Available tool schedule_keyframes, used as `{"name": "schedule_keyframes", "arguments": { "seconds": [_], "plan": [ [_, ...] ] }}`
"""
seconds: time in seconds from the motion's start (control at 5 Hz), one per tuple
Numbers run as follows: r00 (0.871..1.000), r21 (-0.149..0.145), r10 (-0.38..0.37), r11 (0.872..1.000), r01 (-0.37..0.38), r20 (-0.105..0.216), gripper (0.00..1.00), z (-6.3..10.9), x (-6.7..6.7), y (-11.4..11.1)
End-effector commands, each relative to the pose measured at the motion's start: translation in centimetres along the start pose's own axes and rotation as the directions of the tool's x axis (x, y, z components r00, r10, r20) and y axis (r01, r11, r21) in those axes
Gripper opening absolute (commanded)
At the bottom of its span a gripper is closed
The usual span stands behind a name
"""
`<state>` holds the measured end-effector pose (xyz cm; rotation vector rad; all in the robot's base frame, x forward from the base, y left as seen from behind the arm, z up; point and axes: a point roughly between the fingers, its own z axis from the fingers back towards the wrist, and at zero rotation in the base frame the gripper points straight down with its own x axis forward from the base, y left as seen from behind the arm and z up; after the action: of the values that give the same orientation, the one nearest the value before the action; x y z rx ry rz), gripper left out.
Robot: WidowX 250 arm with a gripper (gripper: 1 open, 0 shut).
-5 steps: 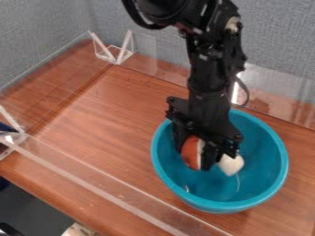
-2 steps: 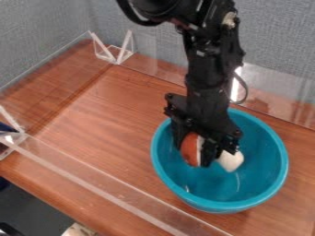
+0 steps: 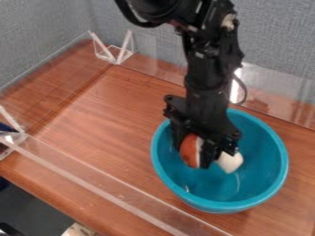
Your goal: Put the mushroom in the blue bowl
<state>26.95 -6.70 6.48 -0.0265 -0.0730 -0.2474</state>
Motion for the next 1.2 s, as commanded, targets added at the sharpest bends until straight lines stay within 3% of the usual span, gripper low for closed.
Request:
{"name": "schedule_keyframes", "arguments": {
  "seconds": [0.0, 1.0],
  "plan": [
    [0.998, 0.001, 0.016, 1.0, -0.016, 0.066, 0.0, 1.79, 0.53, 0.35],
    [0.996, -0.001, 0.039, 0.999, -0.039, 0.08, 0.0, 2.36, 0.48, 0.35]
  ]
}}
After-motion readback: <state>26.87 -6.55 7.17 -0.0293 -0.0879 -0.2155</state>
